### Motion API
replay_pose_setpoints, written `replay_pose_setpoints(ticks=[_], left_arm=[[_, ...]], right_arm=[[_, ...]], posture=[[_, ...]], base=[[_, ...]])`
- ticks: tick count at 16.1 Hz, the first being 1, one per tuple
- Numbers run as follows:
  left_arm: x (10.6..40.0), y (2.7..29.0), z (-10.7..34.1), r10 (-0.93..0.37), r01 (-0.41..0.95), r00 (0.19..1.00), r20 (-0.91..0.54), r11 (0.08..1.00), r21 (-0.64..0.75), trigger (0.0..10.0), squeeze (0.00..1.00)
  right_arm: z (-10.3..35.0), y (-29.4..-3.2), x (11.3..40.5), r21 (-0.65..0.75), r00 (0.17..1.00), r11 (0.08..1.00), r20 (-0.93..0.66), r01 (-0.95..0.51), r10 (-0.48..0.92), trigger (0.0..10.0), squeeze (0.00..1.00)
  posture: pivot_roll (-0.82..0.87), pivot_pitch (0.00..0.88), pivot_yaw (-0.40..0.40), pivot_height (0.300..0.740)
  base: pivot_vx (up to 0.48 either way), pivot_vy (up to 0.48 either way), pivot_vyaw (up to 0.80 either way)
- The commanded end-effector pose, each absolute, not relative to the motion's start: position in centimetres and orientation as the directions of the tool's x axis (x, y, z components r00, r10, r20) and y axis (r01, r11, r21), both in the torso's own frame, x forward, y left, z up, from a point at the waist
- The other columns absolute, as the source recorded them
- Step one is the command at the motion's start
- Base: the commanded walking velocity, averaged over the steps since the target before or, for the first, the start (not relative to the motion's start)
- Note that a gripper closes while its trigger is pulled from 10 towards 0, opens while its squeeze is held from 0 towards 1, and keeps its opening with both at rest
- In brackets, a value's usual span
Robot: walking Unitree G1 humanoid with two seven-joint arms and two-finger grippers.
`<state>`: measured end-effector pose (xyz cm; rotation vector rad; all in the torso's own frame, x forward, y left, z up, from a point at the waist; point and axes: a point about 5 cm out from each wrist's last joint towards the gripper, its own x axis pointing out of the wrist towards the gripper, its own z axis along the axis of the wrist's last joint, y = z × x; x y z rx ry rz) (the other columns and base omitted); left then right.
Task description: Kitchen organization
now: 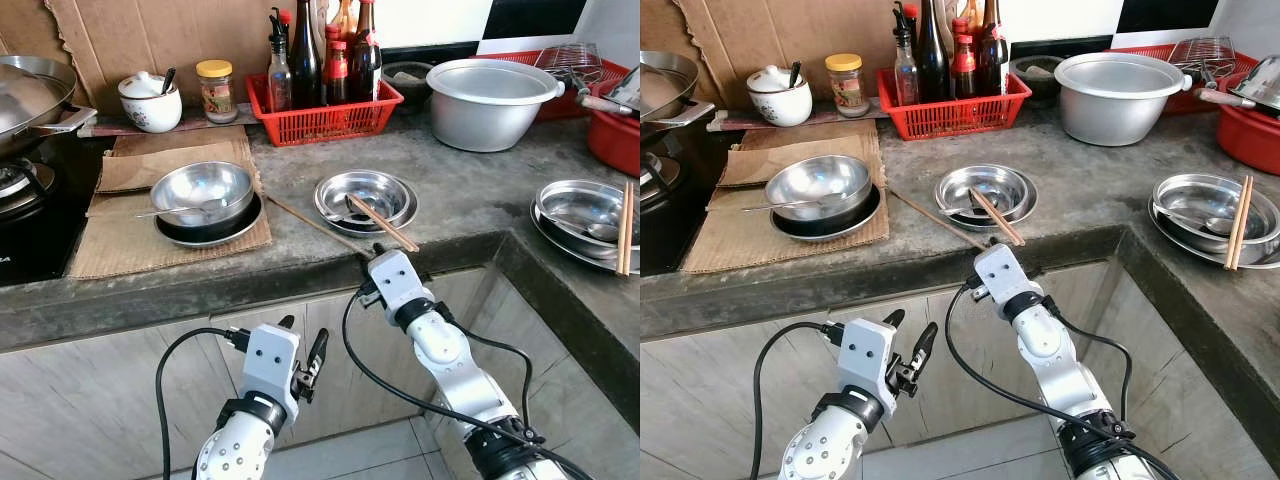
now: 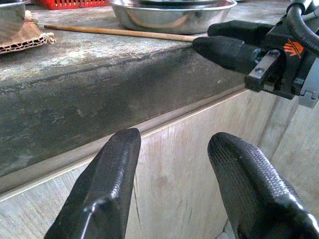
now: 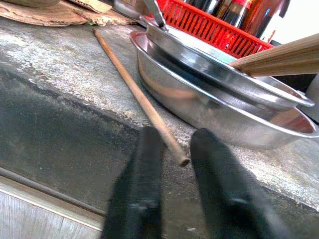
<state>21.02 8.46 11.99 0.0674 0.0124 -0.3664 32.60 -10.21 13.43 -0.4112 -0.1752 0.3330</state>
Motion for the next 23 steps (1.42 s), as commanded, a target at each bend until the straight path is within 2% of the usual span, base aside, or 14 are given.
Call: replay_pose_setpoints(ticks=[1,9,12,15,19,23], left_arm=[[20.9,8.3,12.3,-0.359,0.359,0.933,-0.011,0.931,0.064,10.0,0.00],[21.1,8.4,12.3,-0.352,0.352,0.936,-0.010,0.933,0.069,10.0,0.00],[21.1,8.4,12.3,-0.352,0.352,0.936,-0.012,0.933,0.070,10.0,0.00],[21.2,8.4,12.2,-0.351,0.351,0.936,-0.015,0.933,0.072,10.0,0.00],[21.2,8.5,12.2,-0.350,0.350,0.937,-0.015,0.934,0.073,10.0,0.00],[21.3,8.5,12.2,-0.351,0.351,0.936,-0.017,0.933,0.076,10.0,0.00]], right_arm=[[13.7,-10.3,32.8,-0.416,0.929,0.864,0.106,-0.283,0.355,0.0,0.00],[13.8,-10.2,32.8,-0.415,0.924,0.862,0.111,-0.292,0.367,0.0,0.00],[13.8,-9.0,31.9,-0.335,0.869,0.842,0.113,-0.423,0.481,0.0,0.00],[13.9,-8.9,31.2,-0.318,0.839,0.820,0.117,-0.476,0.532,0.0,0.00],[14.3,-10.1,30.2,-0.264,0.873,0.871,0.154,-0.415,0.463,0.0,0.00],[14.7,-9.7,29.3,-0.236,0.864,0.874,0.182,-0.425,0.470,0.0,0.00]], posture=[[0.09,0.073,-0.039,0.740],[0.09,0.076,-0.036,0.740],[0.09,0.078,-0.034,0.740],[0.09,0.078,-0.035,0.740],[0.08,0.078,-0.031,0.740],[0.09,0.075,-0.028,0.740]], base=[[0.000,0.000,0.00],[0.000,0.000,0.00],[0.000,0.000,0.00],[0.000,0.000,0.00],[0.000,0.000,0.00],[0.000,0.000,0.00]])
